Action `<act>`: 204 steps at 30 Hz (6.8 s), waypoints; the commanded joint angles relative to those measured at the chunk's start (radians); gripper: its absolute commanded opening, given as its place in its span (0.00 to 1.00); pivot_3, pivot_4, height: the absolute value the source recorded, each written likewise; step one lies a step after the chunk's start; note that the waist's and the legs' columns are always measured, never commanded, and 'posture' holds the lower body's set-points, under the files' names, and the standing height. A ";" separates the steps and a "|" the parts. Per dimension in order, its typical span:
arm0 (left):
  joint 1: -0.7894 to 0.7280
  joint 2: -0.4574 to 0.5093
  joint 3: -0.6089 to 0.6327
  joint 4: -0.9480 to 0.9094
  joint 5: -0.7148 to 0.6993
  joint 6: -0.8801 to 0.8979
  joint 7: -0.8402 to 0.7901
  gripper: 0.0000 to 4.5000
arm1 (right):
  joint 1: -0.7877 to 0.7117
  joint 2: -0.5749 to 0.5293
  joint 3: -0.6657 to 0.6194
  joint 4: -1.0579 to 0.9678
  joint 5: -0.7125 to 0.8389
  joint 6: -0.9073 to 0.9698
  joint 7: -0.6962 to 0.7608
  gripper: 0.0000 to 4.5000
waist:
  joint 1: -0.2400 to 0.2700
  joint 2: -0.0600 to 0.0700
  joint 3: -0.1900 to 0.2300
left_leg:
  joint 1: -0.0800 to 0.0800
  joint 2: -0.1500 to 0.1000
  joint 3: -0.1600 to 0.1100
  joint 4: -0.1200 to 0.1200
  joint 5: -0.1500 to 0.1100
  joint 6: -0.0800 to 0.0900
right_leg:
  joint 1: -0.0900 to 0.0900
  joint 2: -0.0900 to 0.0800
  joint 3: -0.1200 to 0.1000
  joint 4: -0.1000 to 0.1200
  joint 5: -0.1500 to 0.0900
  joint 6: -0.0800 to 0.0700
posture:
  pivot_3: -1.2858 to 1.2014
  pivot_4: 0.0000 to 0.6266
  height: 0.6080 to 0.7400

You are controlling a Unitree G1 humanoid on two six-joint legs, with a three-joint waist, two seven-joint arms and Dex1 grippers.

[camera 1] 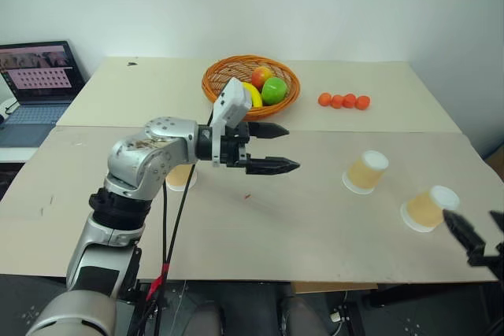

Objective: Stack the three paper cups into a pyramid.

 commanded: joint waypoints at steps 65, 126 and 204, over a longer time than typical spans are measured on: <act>0.241 0.448 0.222 -0.180 -0.023 0.015 -0.093 1.00 | -0.816 -0.668 0.553 0.503 -0.043 -0.083 0.171 0.61 | -0.041 0.003 0.017 | 0.001 0.002 0.003 -0.001 0.000 0.000 | -0.002 0.010 0.014 0.001 0.001 0.000 | 0.52 0.24 0.95; 0.282 0.472 0.280 -0.278 -0.103 0.014 -0.027 1.00 | -1.159 -0.066 0.904 0.553 -0.041 0.227 0.167 0.99 | -0.014 -0.001 0.021 | -0.018 0.002 -0.001 0.002 0.000 0.001 | -0.020 0.009 0.010 0.004 0.006 -0.009 | 0.52 0.24 0.95; 0.177 0.487 0.210 -0.280 -0.113 0.059 -0.077 1.00 | -0.975 -0.415 0.880 0.709 -0.271 -0.301 0.405 0.58 | -0.030 0.001 0.023 | -0.003 0.003 0.001 0.008 0.000 0.001 | -0.003 0.011 0.013 0.004 0.004 0.000 | 0.52 0.24 0.95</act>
